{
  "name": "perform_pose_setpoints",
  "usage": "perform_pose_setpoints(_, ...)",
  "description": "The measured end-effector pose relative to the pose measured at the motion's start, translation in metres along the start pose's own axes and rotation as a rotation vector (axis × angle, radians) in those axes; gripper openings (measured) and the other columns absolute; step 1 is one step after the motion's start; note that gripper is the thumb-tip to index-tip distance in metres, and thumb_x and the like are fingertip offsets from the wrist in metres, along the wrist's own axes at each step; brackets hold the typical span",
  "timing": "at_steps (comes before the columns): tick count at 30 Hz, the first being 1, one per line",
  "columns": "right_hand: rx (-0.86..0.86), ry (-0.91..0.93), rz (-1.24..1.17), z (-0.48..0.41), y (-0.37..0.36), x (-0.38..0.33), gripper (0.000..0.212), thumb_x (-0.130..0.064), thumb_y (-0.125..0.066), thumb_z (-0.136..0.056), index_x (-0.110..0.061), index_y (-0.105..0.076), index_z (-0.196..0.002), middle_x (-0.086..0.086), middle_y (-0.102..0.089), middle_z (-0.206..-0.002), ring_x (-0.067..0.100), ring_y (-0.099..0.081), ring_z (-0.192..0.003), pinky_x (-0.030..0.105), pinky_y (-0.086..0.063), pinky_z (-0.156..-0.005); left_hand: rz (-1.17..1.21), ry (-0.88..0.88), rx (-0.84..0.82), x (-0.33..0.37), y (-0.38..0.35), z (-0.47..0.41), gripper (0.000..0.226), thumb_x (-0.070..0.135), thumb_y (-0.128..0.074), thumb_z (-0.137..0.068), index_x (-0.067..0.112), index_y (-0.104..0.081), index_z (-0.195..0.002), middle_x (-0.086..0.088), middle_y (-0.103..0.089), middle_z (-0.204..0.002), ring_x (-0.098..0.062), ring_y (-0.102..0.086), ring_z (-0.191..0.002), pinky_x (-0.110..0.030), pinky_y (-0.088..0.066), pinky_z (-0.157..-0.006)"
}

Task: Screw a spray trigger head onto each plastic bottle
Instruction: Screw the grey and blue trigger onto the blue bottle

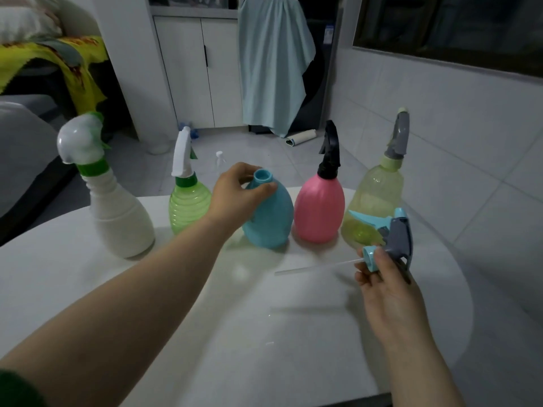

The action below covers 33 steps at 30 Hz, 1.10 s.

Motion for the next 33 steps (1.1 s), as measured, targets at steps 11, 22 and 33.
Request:
perform_pose_setpoints(11, -0.084, -0.093, -0.002, 0.021, -0.016, -0.011, 0.02, -0.009, -0.043, -0.087, -0.024, -0.057, -0.083, -0.014, -0.067, -0.064, -0.001, -0.057, -0.057, 0.01, -0.046, -0.053, 0.003, 0.008, -0.202, -0.007, 0.087, 0.089, 0.019, 0.019, -0.072, -0.068, 0.033, -0.06, -0.071, 0.017, -0.064, -0.082, 0.005, -0.061, -0.077, -0.015, -0.048, -0.073)
perform_pose_setpoints(22, -0.382, 0.05, -0.059, 0.04, -0.075, -0.068, 0.022, -0.01, -0.053, -0.064, -0.019, -0.065, -0.08, -0.01, -0.071, -0.071, 0.005, -0.067, -0.076, 0.019, -0.055, -0.069, 0.087, -0.014, -0.16, -0.031, 0.084, 0.113, 0.04, 0.019, -0.072, -0.069, 0.048, -0.049, -0.084, 0.024, -0.057, -0.089, 0.008, -0.053, -0.082, 0.0, -0.04, -0.064)
perform_pose_setpoints(33, -0.483, 0.241, 0.386, 0.048, -0.153, -0.075, 0.019, -0.008, -0.07, -0.063, -0.019, -0.061, -0.076, -0.008, -0.067, -0.074, 0.015, -0.063, -0.082, 0.018, -0.055, -0.073, 0.089, -0.026, -0.183, -0.042, 0.085, 0.12, 0.061, 0.017, -0.08, -0.058, 0.051, -0.039, -0.087, 0.026, -0.045, -0.093, 0.007, -0.047, -0.084, -0.007, -0.039, -0.064)
Point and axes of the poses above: each hand's wrist, its own z-axis away from the middle knuckle, its own y-axis out of the back of the hand, x = y × z, the point moved 1 cm from there along -z, towards the middle knuckle
